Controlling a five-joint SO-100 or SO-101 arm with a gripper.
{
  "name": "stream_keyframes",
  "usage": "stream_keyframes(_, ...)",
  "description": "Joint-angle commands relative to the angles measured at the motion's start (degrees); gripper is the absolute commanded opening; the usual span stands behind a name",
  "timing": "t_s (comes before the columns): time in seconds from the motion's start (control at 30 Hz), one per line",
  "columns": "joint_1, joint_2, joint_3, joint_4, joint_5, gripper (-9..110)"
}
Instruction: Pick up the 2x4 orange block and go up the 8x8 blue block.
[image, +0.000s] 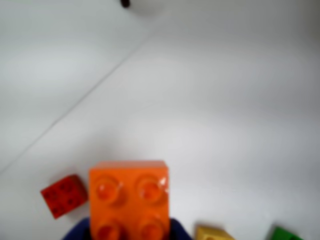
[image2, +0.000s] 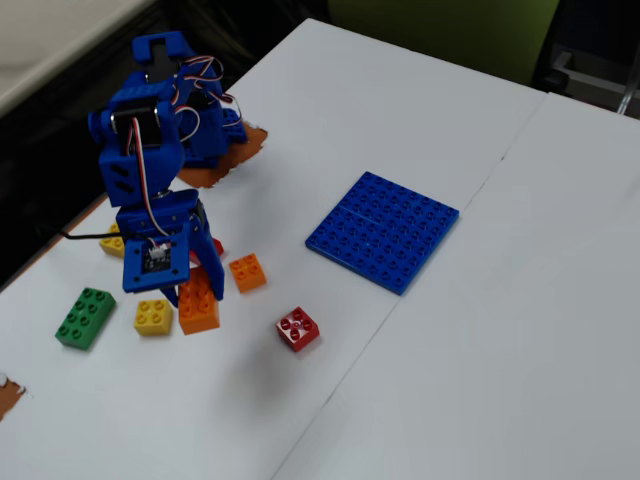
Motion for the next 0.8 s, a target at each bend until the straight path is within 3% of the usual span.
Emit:
stream_keyframes(0.0,-3.43,10.28,3.78,-0.09,0.79,0)
stream_keyframes(0.4,-16.61,31.38,25.31,-0.53,1.49,0)
stream_keyframes(0.77,-27.42,37.88,33.4,-2.46,2.72,0)
